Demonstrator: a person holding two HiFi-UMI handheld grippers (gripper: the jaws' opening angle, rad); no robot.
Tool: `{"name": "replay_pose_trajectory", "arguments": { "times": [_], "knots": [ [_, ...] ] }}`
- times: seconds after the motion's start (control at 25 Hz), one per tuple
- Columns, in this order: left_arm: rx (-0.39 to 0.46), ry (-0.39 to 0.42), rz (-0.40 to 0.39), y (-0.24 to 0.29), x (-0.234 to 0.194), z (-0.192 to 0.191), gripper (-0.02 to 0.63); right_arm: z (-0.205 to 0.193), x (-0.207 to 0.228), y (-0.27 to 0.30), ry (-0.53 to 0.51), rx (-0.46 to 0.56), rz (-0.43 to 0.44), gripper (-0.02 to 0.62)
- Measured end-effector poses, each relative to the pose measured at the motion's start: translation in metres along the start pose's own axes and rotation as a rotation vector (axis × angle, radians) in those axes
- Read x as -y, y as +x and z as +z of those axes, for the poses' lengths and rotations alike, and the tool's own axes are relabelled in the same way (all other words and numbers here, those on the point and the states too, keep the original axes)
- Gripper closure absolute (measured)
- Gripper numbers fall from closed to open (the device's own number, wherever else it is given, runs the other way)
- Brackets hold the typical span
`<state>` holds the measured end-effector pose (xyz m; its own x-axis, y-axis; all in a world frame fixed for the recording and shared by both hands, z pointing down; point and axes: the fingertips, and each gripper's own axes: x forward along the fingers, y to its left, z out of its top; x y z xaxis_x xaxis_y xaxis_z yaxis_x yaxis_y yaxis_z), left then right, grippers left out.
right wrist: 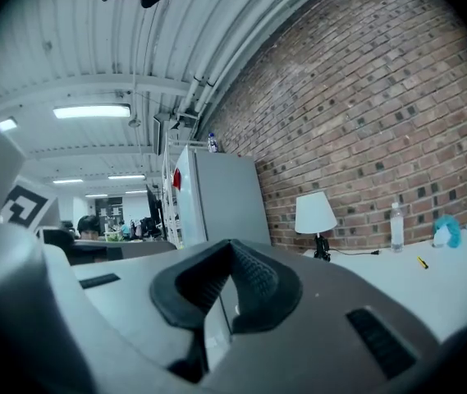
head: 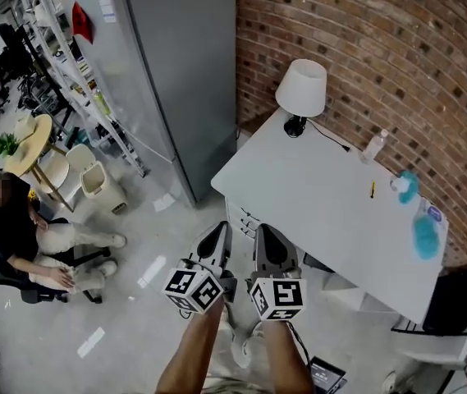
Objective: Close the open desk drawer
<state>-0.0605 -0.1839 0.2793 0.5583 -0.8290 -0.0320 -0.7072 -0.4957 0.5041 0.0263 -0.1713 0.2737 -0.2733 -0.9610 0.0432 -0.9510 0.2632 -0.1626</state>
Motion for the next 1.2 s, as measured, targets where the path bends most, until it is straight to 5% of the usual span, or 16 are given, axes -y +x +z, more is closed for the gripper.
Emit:
{"name": "replay_pose_trajectory", "arguments": {
  "times": [0.44, 0.8, 1.2],
  "knots": [
    [0.071, 0.221, -0.002, -0.011, 0.053, 0.083, 0.600, 0.080, -0.020, -0.020, -0.108, 0.072, 0.038, 0.594],
    [0.114, 0.345, -0.051, -0.028, 0.097, 0.108, 0.600, 0.129, -0.032, -0.047, -0.234, 0.154, 0.019, 0.594],
    [0.128, 0.451, -0.045, -0.046, 0.119, 0.114, 0.600, 0.146, -0.035, -0.065, -0.229, 0.204, 0.013, 0.594]
  ]
}}
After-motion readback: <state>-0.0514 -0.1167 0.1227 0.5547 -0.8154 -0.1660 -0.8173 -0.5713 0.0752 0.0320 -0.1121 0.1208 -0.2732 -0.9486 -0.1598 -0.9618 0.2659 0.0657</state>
